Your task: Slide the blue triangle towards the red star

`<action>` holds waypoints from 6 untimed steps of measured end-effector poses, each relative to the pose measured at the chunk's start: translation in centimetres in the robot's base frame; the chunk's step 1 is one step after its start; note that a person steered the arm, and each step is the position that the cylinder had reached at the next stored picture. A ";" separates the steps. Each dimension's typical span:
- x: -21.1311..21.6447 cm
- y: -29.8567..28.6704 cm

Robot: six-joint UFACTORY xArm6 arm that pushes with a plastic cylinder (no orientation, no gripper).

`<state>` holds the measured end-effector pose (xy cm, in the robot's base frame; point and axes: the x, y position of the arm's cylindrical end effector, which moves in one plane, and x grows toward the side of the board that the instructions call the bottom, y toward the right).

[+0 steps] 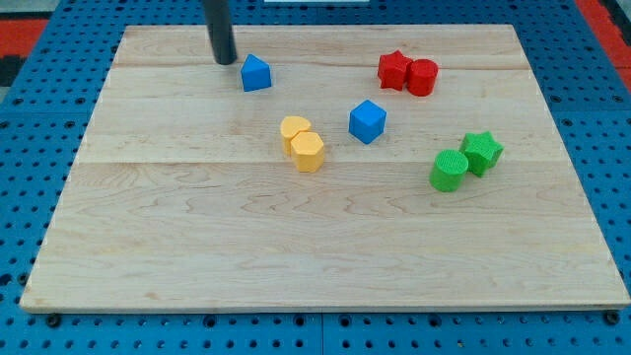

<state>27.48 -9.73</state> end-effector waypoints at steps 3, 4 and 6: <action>1.8 0.0; 2.1 -4.2; 5.6 5.2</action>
